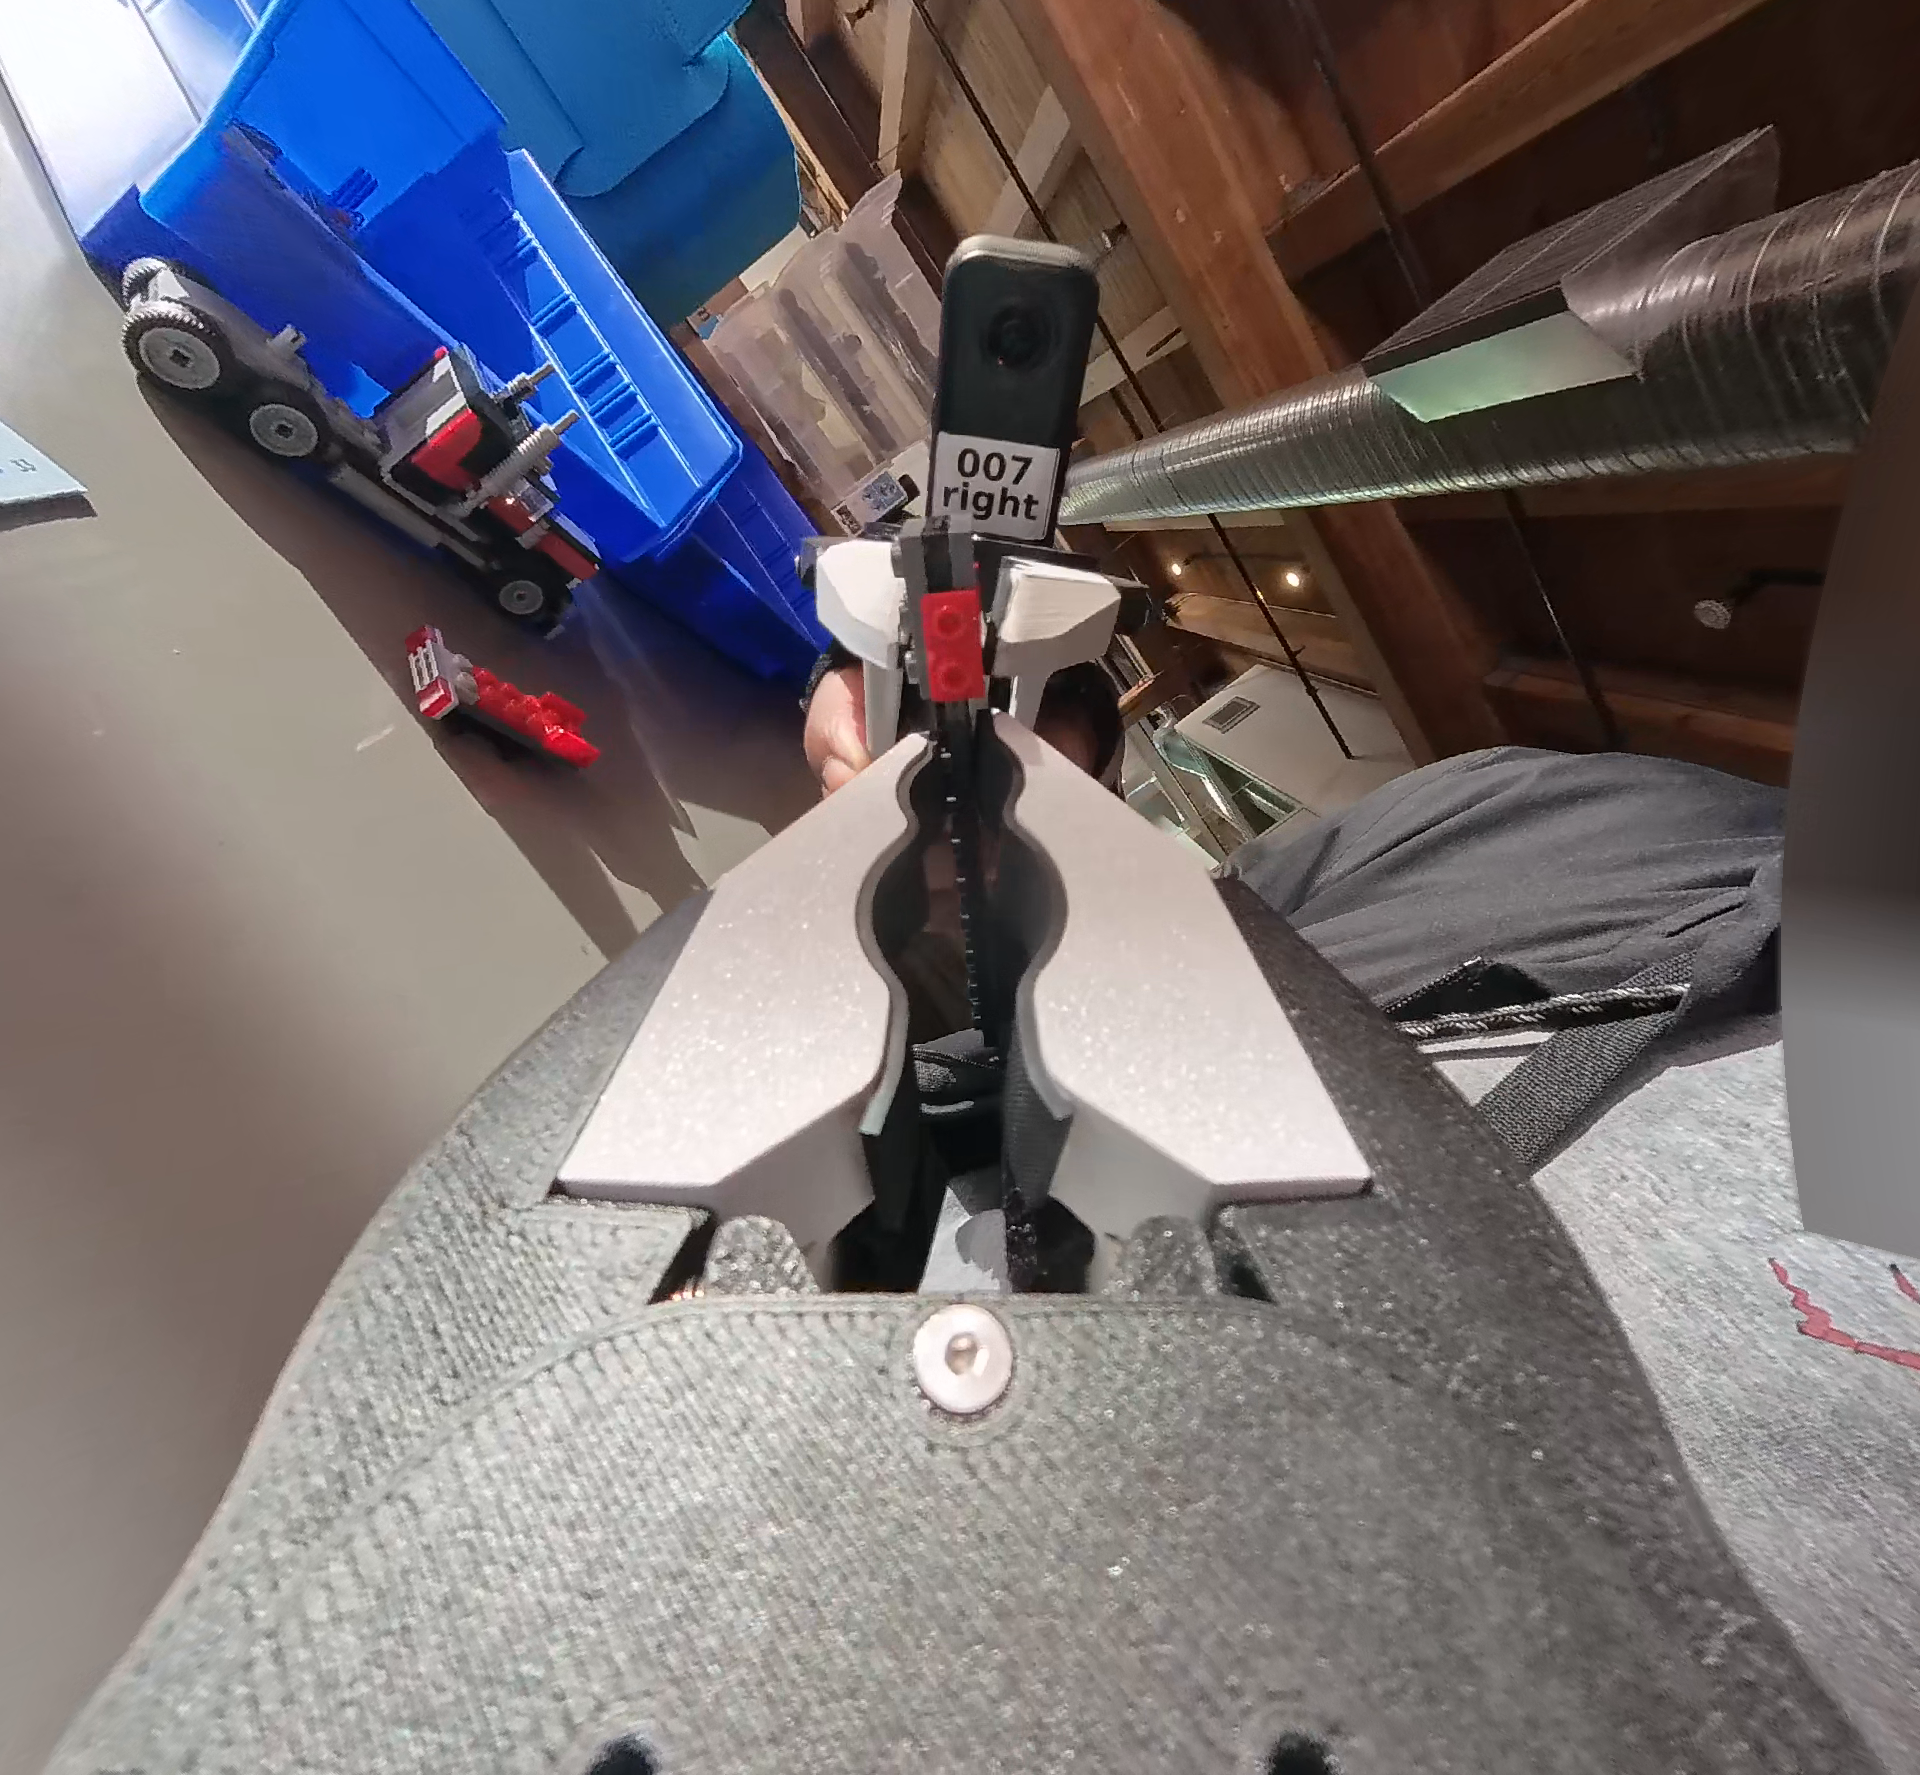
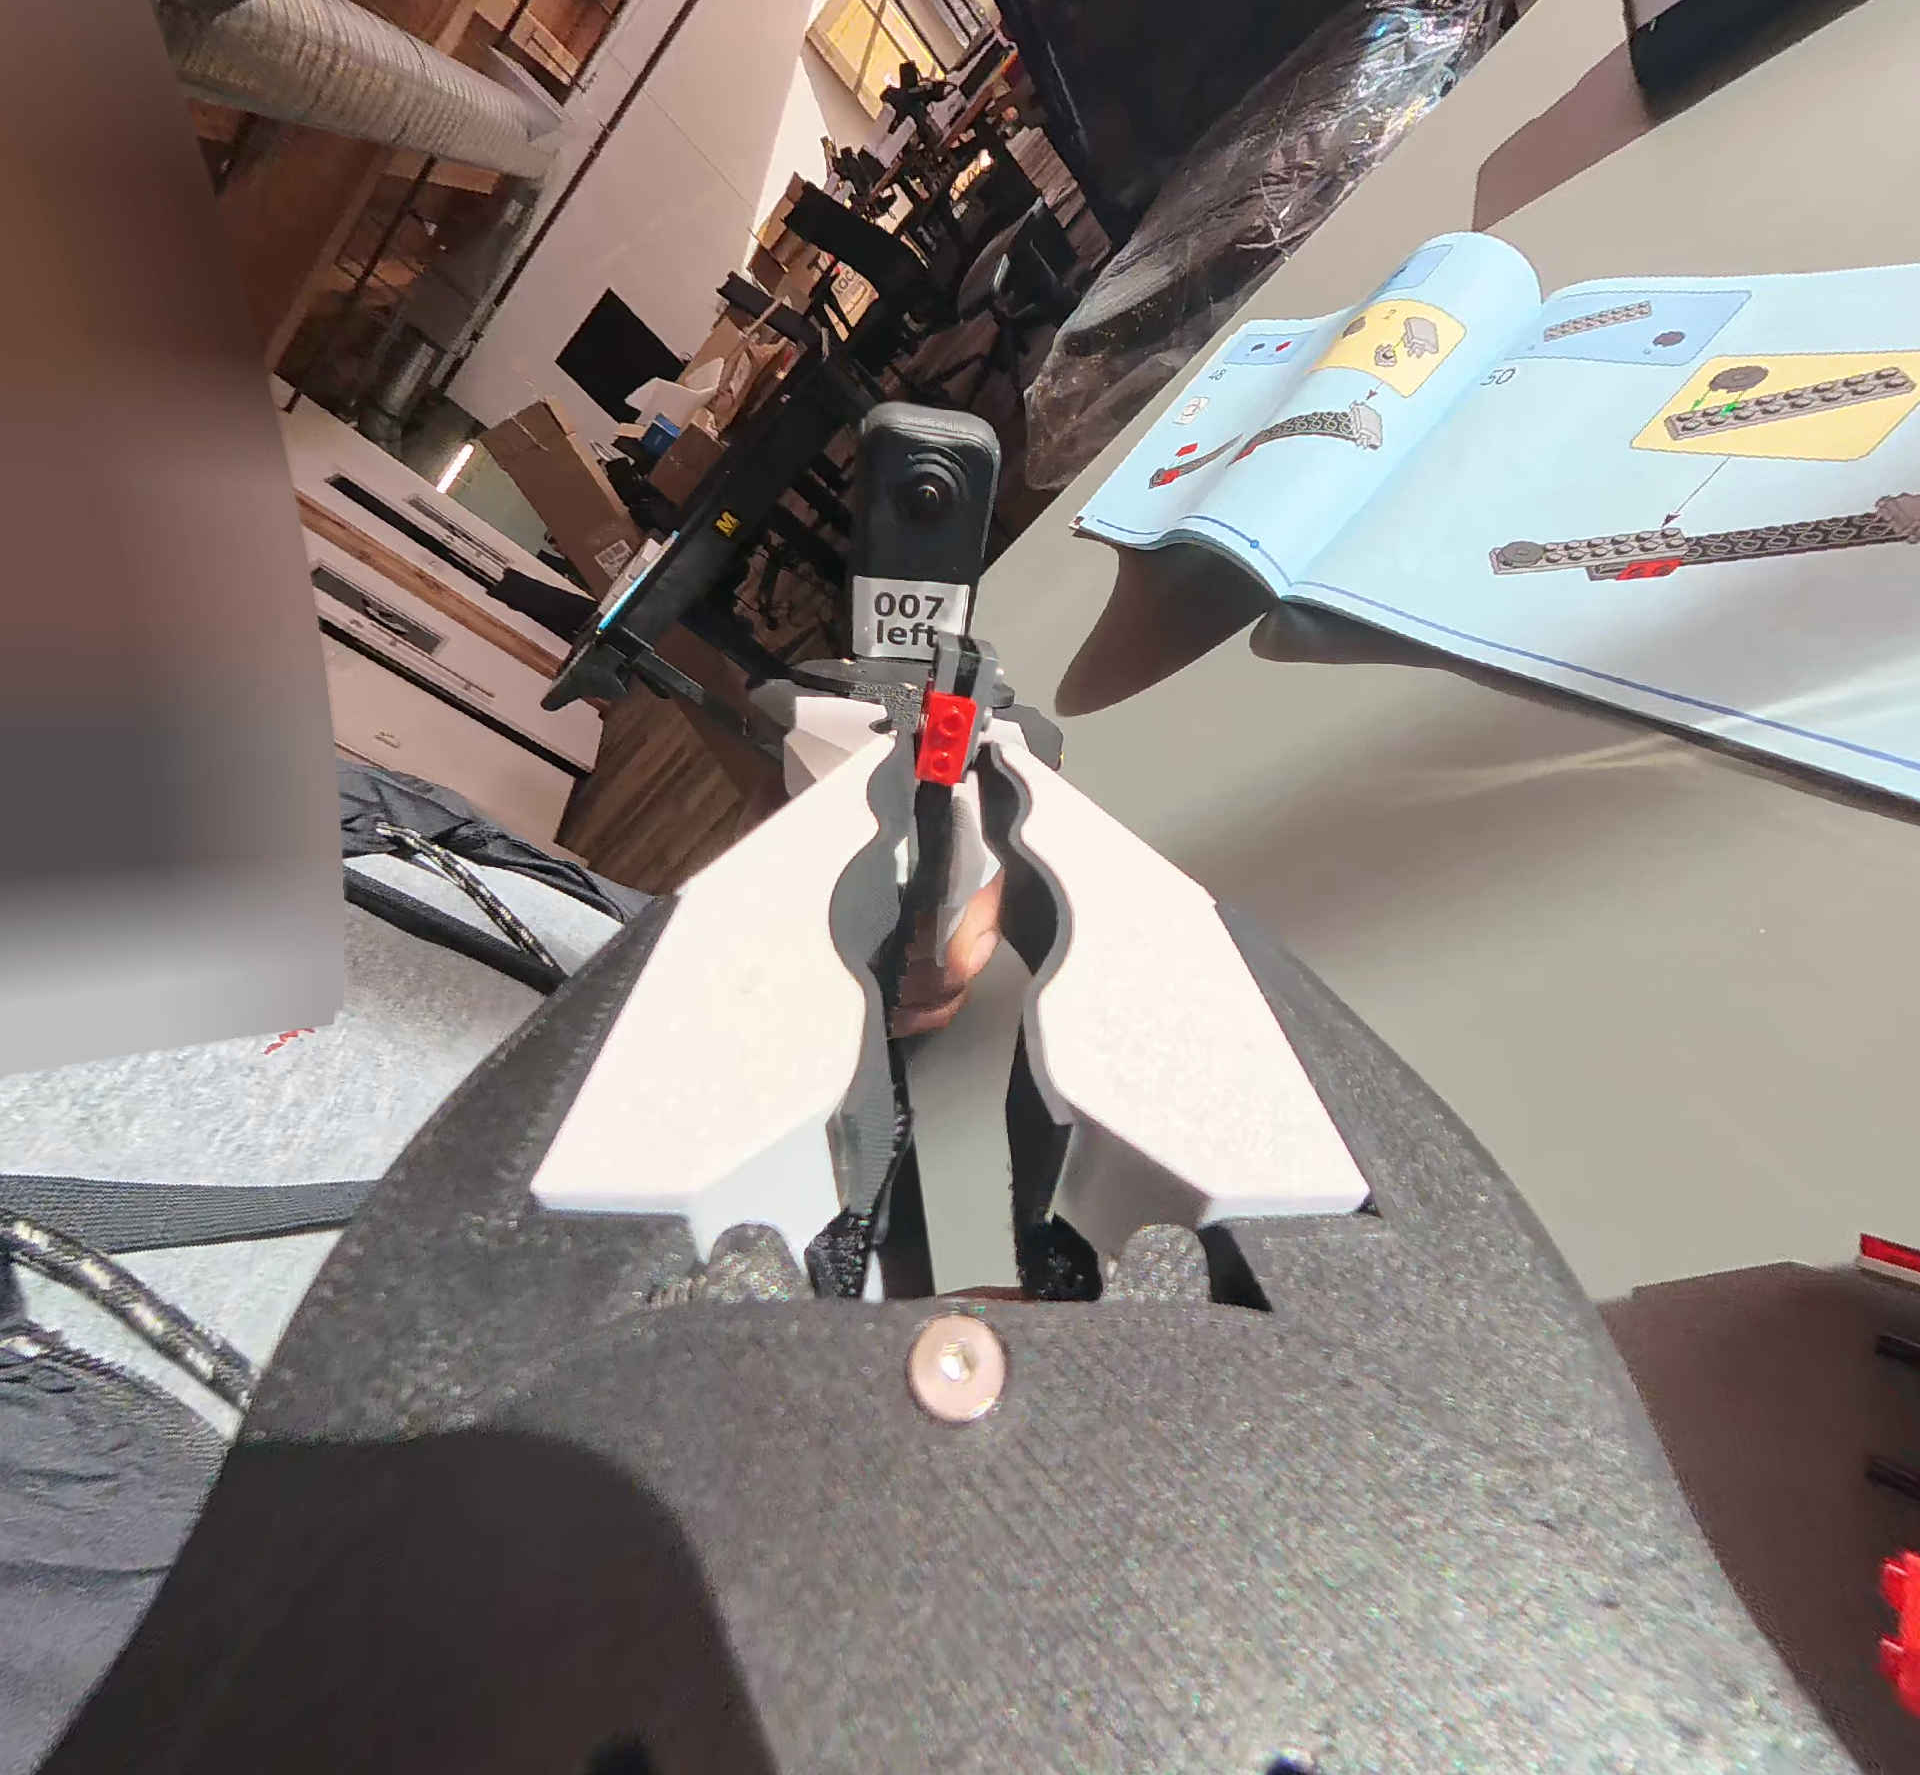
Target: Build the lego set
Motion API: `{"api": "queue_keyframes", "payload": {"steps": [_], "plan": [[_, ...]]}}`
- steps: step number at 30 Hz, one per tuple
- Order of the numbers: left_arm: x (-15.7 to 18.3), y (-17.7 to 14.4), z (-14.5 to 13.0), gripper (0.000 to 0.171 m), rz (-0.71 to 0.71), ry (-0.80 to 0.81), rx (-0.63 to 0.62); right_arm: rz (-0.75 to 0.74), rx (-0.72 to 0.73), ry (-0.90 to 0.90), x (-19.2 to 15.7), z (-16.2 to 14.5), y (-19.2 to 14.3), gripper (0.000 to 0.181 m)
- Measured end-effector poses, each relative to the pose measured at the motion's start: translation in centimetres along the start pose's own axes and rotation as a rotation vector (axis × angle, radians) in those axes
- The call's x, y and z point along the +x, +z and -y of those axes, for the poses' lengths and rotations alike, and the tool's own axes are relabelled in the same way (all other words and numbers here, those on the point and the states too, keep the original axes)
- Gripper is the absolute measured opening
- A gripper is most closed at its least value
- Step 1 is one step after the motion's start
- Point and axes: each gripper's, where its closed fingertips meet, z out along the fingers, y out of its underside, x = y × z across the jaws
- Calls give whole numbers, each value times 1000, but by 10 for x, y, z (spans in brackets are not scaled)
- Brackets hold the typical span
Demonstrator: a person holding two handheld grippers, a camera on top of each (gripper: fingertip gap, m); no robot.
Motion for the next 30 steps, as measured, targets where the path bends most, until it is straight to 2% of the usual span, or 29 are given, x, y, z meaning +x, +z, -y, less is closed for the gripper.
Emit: {"api": "queue_keyframes", "payload": {"steps": [11, 12, 14, 16, 18, 30], "plan": [[1, 1, -1, 5, -5, 5, -3, 39, 14, 22, -2, 0, -1, 14], [3, 1, -1, 6, -13, 6, -2, 38, 19, 23, -1, 1, 0, 23], [3, 2, -3, 6, -11, 10, -10, 40, 27, 20, -2, 2, 0, 28], [3, 3, -4, 5, -11, 16, -16, 42, 43, 23, -2, 5, 0, 25], [2, 3, -4, 5, -4, 16, -16, 40, 54, 18, -2, 6, 0, 13], [1, 4, -6, 6, 7, 16, -25, 24, 60, 11, 1, 5, -1, 13]]}}
